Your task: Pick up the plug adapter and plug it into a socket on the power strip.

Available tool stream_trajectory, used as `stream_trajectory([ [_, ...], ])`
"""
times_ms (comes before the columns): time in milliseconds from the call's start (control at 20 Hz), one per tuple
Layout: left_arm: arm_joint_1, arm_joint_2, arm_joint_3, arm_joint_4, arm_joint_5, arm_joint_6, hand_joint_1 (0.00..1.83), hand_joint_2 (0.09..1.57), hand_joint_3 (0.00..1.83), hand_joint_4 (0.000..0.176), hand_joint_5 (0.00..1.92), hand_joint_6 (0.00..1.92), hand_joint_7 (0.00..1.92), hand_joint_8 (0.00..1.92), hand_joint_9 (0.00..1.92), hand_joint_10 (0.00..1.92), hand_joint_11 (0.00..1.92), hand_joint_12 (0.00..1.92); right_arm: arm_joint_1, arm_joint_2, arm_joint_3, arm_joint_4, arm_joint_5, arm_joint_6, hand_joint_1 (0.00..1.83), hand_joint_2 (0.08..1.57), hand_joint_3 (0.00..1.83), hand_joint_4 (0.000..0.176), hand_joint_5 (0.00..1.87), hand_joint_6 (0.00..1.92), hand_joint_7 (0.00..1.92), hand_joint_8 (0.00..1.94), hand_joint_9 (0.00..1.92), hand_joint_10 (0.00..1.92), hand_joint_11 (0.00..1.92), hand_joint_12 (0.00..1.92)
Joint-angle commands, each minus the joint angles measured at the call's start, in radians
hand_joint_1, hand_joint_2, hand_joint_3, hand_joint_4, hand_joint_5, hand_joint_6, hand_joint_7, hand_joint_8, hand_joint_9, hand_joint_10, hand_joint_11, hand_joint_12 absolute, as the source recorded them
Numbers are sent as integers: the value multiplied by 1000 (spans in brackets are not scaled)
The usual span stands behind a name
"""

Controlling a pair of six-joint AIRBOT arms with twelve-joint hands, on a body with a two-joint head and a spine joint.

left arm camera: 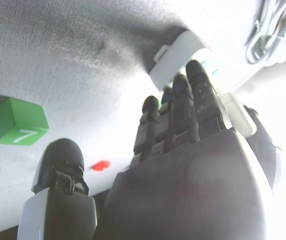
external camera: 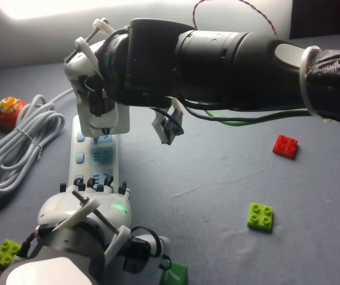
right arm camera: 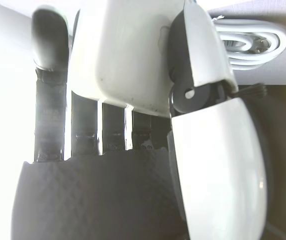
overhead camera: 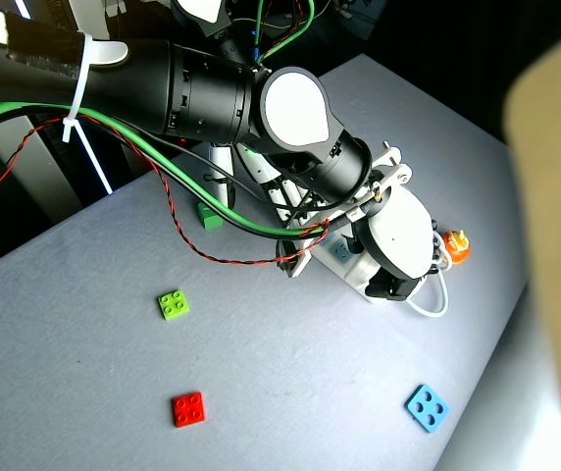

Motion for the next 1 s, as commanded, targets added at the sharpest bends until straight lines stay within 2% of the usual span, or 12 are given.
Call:
stream_trajectory([
  [0, 4, 5, -6, 20, 24, 1, 115, 1244, 0, 0, 77, 5, 87, 6, 74, 3, 0, 376, 10, 2, -2, -38, 51, -7, 1219, 1161, 0, 0, 916, 936, 894, 1305, 832, 1111, 830, 1361],
  [50, 5, 5, -6, 20, 24, 1, 128, 1235, 0, 0, 89, 7, 100, 8, 85, 6, 0, 382, 11, 3, -1, -39, 50, -8, 1226, 1148, 0, 0, 959, 874, 907, 1283, 837, 1104, 828, 1361],
  [200, 4, 5, -8, 20, 26, 1, 126, 1234, 0, 0, 77, 1, 93, 1, 75, 1, 0, 365, 12, 7, -1, -39, 50, -14, 1227, 1147, 1, 0, 965, 860, 900, 1292, 839, 1088, 827, 1349],
  [550, 4, 6, -8, 20, 26, 1, 145, 1229, 0, 0, 96, 1, 119, 3, 112, 3, 0, 444, 15, 6, 0, -41, 52, -25, 1222, 1164, 0, 0, 910, 935, 889, 1327, 837, 1129, 842, 1366],
  [700, 6, 6, -7, 20, 26, 1, 167, 1226, 0, 0, 94, 0, 117, 0, 111, 1, 0, 447, 16, 5, 0, -116, 46, 15, 1221, 1159, 1, 0, 924, 923, 891, 1310, 825, 1121, 827, 1364],
  [950, 6, 6, -5, 20, 25, 1, 149, 1224, 0, 0, 78, 3, 106, 3, 105, 2, 0, 415, 16, 3, 5, -121, 57, 25, 1222, 1154, 1, 0, 932, 911, 902, 1290, 843, 1078, 829, 1346],
])
